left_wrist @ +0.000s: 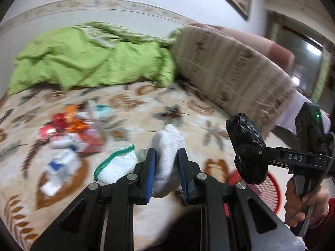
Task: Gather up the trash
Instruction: 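Carry tissue and black bag to the red wastebasket and release both, then move the left tool back to the bed and grasp the blue-and-white medicine box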
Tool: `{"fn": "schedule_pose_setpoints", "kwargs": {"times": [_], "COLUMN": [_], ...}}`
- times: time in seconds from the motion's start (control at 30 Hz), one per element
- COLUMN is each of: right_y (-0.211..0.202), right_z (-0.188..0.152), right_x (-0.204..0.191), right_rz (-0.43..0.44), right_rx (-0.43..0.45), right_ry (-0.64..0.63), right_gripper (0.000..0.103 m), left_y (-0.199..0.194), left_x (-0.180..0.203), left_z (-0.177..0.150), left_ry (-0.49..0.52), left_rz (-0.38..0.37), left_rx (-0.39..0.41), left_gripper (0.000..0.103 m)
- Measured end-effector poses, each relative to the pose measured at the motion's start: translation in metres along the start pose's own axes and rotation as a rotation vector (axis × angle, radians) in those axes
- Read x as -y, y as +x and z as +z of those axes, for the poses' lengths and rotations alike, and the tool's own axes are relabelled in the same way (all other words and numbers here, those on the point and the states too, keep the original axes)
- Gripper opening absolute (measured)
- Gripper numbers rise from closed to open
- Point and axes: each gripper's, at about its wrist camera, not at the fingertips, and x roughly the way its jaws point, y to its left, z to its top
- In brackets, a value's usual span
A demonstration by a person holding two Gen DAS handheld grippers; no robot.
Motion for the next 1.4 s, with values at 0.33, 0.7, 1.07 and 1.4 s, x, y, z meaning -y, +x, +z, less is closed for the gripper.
{"fn": "schedule_pose_setpoints", "kwargs": {"times": [0.33, 0.7, 1.07, 1.4], "right_y": [-0.095, -0.114, -0.107, -0.045], "right_z": [-0.025, -0.045, -0.034, -0.014], "right_x": [0.108, 0.151, 0.131, 0.060], "right_rz": [-0.238, -0.323, -0.288, -0.181], "right_rx": [0.079, 0.079, 0.097, 0.028], "right_ry": [0.207, 0.313, 0.278, 0.103], "right_gripper": [0.036, 0.053, 0.060, 0.061], "left_y": [0.068, 0.101, 0.081, 0.033], "left_x": [0.120, 0.179, 0.132, 0.051], "left_z": [-0.010, -0.032, -0.019, -0.015], "left_ry": [0.132, 0.190, 0.096, 0.028], "left_rz": [-0.277, -0.355, -0.292, -0.095], "left_rx": [-0.179, -0.285, -0.236, -0.141], "left_gripper": [0.021, 0.049, 0.051, 0.057]}}
